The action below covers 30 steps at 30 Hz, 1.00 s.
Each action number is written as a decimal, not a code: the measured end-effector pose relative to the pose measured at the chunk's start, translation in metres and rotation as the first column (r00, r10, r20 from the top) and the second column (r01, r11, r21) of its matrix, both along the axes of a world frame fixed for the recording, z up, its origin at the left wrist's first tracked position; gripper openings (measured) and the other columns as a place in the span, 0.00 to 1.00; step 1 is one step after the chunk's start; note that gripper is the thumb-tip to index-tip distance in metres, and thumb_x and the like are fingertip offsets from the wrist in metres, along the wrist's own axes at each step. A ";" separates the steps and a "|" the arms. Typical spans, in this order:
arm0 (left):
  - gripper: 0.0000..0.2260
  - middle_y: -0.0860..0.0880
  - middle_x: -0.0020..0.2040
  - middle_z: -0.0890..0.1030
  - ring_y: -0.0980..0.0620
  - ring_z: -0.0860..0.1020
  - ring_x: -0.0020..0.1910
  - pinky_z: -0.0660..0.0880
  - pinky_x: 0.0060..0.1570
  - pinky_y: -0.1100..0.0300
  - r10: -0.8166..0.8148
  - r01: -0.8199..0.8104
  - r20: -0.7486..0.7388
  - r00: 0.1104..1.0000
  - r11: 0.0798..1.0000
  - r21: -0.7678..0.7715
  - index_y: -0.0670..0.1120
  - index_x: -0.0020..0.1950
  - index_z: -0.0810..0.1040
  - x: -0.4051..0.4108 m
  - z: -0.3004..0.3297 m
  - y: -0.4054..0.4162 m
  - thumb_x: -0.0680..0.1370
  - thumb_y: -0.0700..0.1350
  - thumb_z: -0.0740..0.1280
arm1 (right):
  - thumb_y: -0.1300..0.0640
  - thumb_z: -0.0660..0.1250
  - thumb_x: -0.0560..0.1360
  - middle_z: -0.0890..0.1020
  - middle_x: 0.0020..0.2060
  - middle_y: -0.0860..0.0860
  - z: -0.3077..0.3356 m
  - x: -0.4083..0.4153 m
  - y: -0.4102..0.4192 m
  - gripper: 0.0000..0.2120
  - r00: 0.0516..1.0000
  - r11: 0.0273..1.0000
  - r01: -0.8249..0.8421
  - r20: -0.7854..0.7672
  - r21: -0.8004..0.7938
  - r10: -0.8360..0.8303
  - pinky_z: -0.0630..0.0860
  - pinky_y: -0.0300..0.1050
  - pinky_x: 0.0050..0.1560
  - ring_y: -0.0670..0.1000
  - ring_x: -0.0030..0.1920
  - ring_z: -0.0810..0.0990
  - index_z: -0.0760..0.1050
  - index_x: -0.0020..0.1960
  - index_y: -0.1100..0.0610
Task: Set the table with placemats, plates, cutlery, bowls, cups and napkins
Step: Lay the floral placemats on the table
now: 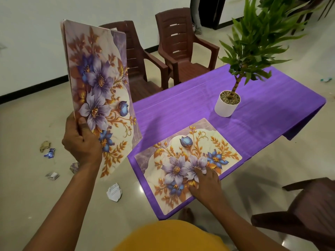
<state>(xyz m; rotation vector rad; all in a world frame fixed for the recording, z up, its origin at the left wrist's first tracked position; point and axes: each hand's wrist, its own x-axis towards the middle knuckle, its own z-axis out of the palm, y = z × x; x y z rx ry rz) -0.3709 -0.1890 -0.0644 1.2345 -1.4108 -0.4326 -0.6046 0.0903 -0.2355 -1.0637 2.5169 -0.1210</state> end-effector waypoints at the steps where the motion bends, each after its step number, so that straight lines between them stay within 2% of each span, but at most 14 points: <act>1: 0.20 0.43 0.61 0.84 0.51 0.81 0.59 0.73 0.56 0.70 0.001 -0.001 0.004 1.000 1.000 0.000 0.42 0.69 0.80 0.000 -0.001 -0.001 0.87 0.53 0.58 | 0.33 0.64 0.75 0.60 0.80 0.54 0.001 0.002 0.000 0.36 1.000 1.000 0.002 0.001 0.006 -0.002 0.64 0.60 0.76 0.61 0.80 0.57 0.61 0.80 0.43; 5: 0.20 0.42 0.61 0.84 0.48 0.81 0.59 0.75 0.57 0.65 -0.012 0.012 0.004 1.000 1.000 0.001 0.40 0.69 0.80 0.000 -0.003 0.001 0.87 0.53 0.58 | 0.31 0.64 0.76 0.59 0.80 0.54 0.002 0.008 0.002 0.37 1.000 1.000 0.001 0.012 0.022 -0.001 0.64 0.61 0.76 0.61 0.80 0.56 0.60 0.80 0.43; 8: 0.21 0.42 0.61 0.84 0.48 0.81 0.59 0.72 0.56 0.71 -0.026 0.026 0.011 1.000 1.000 0.003 0.41 0.69 0.79 0.000 -0.004 0.001 0.87 0.53 0.58 | 0.31 0.64 0.76 0.59 0.81 0.54 0.003 0.009 0.004 0.37 1.000 1.000 -0.002 0.020 0.020 0.001 0.64 0.61 0.76 0.62 0.80 0.56 0.60 0.80 0.43; 13: 0.20 0.41 0.61 0.84 0.47 0.81 0.58 0.71 0.54 0.74 -0.044 0.044 0.010 0.999 0.999 -0.011 0.40 0.68 0.80 -0.001 -0.006 -0.001 0.87 0.51 0.58 | 0.31 0.64 0.76 0.59 0.81 0.54 0.004 0.013 0.006 0.37 1.000 1.000 0.003 0.017 0.026 -0.003 0.64 0.61 0.76 0.62 0.81 0.56 0.59 0.80 0.42; 16: 0.19 0.41 0.60 0.84 0.47 0.81 0.57 0.71 0.53 0.73 -0.045 0.046 0.022 0.999 0.999 -0.018 0.40 0.67 0.80 -0.001 -0.007 -0.003 0.87 0.51 0.58 | 0.29 0.63 0.76 0.59 0.81 0.54 0.004 0.016 0.004 0.38 1.000 0.999 0.018 0.020 0.030 -0.019 0.64 0.61 0.76 0.62 0.80 0.56 0.59 0.80 0.42; 20: 0.20 0.41 0.59 0.85 0.47 0.82 0.57 0.73 0.55 0.67 -0.042 0.042 0.017 0.999 0.999 -0.006 0.40 0.67 0.80 0.000 -0.010 -0.007 0.87 0.52 0.58 | 0.29 0.62 0.75 0.58 0.81 0.54 0.002 0.016 0.004 0.38 0.999 0.999 0.029 0.022 0.019 -0.029 0.64 0.62 0.76 0.62 0.81 0.55 0.59 0.80 0.42; 23: 0.19 0.41 0.60 0.84 0.47 0.82 0.58 0.72 0.55 0.72 -0.047 0.047 0.011 0.999 0.999 -0.006 0.40 0.67 0.80 0.000 -0.008 -0.007 0.87 0.52 0.58 | 0.29 0.63 0.75 0.58 0.82 0.54 0.000 0.015 0.005 0.38 0.999 0.999 0.035 0.031 0.008 -0.036 0.63 0.62 0.76 0.62 0.81 0.54 0.60 0.80 0.42; 30: 0.20 0.42 0.60 0.84 0.48 0.82 0.57 0.71 0.54 0.72 -0.064 0.064 0.005 0.998 0.998 -0.016 0.40 0.67 0.80 -0.002 -0.006 -0.008 0.87 0.53 0.58 | 0.26 0.60 0.73 0.61 0.80 0.53 -0.006 0.012 0.007 0.39 1.000 1.000 0.025 0.012 0.008 -0.025 0.65 0.62 0.76 0.61 0.80 0.57 0.62 0.79 0.41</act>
